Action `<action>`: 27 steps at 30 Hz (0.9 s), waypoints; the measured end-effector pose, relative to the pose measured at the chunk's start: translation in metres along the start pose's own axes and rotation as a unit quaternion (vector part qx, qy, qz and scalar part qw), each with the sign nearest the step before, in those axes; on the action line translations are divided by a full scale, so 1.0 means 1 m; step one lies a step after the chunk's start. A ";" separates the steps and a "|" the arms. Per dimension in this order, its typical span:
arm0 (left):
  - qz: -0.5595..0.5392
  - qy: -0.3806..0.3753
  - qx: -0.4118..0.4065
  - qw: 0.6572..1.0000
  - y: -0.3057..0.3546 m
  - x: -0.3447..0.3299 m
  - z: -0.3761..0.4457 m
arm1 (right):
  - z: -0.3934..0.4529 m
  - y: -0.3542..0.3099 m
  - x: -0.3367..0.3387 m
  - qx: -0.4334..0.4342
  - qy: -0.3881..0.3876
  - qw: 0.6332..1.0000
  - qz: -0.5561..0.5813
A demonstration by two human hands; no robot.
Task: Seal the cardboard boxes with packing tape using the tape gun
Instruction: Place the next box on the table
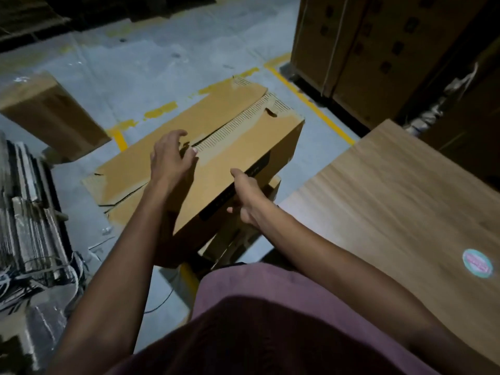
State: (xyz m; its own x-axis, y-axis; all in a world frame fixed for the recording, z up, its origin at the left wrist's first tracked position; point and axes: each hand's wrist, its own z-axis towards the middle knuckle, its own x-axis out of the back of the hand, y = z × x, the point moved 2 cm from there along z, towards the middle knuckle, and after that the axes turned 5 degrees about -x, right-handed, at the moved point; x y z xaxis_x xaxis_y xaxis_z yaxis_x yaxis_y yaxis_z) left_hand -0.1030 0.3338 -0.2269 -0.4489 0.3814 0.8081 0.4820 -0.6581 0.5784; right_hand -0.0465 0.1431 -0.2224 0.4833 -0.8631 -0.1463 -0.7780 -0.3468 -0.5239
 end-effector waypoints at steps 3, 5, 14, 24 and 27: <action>0.081 -0.049 -0.031 0.995 -0.027 0.002 0.021 | 0.009 0.001 -0.020 0.019 0.025 1.000 -0.003; 0.089 -0.065 -0.039 0.993 -0.044 0.004 0.029 | 0.011 0.006 -0.032 0.041 0.050 0.998 -0.018; 0.049 -0.006 -0.038 0.998 -0.081 0.012 0.062 | 0.019 0.031 -0.057 0.047 0.092 0.991 -0.088; 0.076 -0.006 0.035 0.996 -0.068 -0.001 0.061 | 0.007 0.028 -0.059 0.042 0.093 0.991 -0.083; 0.046 -0.011 0.034 0.998 -0.050 -0.007 0.056 | -0.006 0.020 -0.044 0.073 0.116 0.989 -0.055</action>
State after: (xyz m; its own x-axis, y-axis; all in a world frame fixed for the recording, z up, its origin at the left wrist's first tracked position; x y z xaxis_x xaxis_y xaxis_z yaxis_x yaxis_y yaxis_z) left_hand -0.0823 0.4006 -0.2550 -0.3847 0.3367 0.8595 0.5698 -0.6459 0.5080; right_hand -0.0862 0.1723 -0.2217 0.4440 -0.8898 0.1052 -0.6517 -0.4013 -0.6437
